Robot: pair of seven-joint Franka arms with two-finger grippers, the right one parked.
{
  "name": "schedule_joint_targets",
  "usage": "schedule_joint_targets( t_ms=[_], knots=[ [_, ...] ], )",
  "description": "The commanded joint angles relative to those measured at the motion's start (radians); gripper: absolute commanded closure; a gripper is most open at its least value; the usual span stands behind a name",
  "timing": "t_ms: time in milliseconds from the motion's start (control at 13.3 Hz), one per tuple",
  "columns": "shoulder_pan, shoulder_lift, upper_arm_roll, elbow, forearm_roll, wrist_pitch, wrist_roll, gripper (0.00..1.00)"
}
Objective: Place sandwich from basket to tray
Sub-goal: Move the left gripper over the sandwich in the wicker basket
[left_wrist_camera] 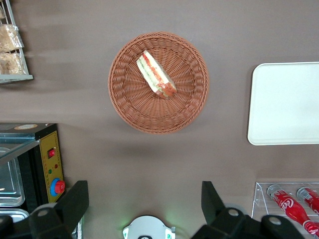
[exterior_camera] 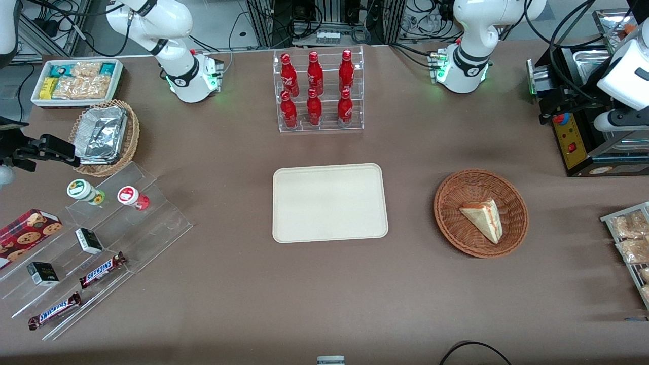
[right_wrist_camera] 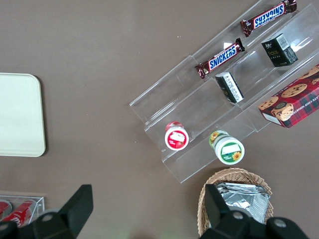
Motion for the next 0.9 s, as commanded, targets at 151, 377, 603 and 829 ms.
schedule_joint_targets(
  t_ms=[151,377,603,829],
  knots=[
    [-0.003,0.008,0.004,0.017,0.012,0.014,-0.009,0.0],
    [-0.003,0.028,0.002,0.02,0.04,0.026,-0.009,0.0],
    [0.009,0.084,0.005,0.026,0.046,0.092,-0.009,0.0],
    [0.037,0.149,0.005,0.017,0.052,0.155,-0.017,0.0]
  ],
)
